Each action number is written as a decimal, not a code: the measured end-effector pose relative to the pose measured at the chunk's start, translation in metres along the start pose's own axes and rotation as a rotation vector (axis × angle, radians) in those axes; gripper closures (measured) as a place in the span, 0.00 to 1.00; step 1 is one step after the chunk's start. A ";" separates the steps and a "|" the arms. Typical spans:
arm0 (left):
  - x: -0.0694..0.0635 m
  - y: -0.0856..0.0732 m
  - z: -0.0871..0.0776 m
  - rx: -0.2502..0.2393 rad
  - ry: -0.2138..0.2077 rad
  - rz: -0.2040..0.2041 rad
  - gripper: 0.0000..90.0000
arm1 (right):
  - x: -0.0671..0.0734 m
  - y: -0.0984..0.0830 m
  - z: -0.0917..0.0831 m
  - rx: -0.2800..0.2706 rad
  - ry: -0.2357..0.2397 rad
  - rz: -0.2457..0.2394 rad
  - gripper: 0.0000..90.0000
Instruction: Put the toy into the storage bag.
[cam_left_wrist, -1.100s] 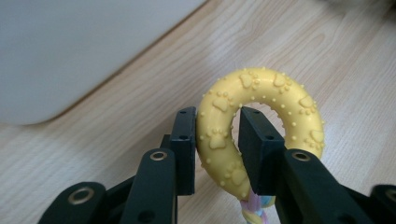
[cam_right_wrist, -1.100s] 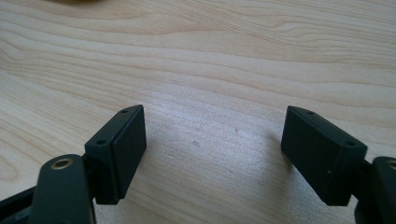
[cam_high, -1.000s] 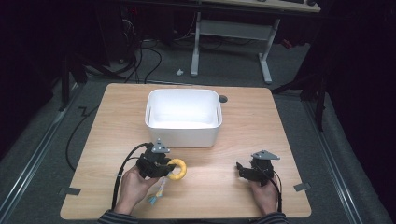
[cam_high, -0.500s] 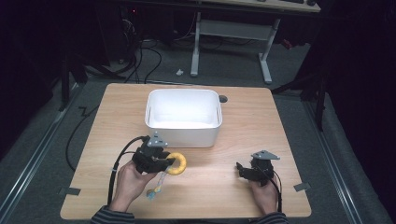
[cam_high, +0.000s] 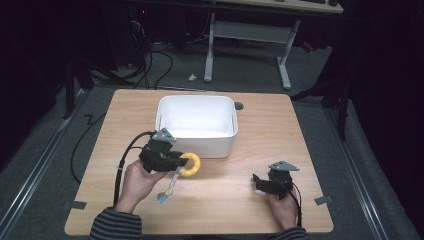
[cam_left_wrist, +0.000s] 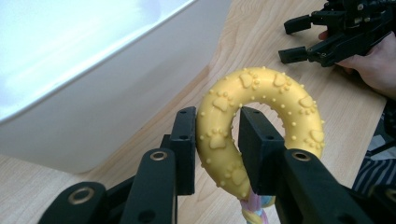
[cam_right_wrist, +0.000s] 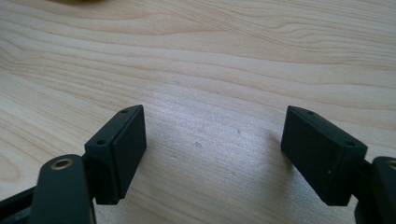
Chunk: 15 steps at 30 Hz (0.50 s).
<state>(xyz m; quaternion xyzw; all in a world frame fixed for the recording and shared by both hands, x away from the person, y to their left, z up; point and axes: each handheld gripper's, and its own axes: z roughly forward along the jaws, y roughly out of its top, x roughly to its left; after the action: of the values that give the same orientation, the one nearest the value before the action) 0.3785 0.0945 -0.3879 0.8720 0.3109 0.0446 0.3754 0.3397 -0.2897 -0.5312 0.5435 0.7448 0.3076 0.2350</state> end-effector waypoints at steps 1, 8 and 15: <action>0.001 0.002 -0.001 0.001 -0.001 0.002 0.76 | 0.000 0.000 0.000 0.000 0.002 -0.003 0.25; 0.005 0.013 -0.011 -0.032 0.001 -0.013 0.76 | 0.000 0.000 0.000 0.000 0.003 -0.003 0.25; 0.012 0.029 -0.017 -0.044 0.005 -0.020 0.76 | 0.001 0.000 0.000 0.001 0.003 -0.001 0.25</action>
<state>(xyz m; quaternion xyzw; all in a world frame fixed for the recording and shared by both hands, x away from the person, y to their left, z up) 0.3975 0.0972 -0.3576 0.8603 0.3195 0.0500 0.3940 0.3392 -0.2893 -0.5312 0.5426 0.7457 0.3079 0.2337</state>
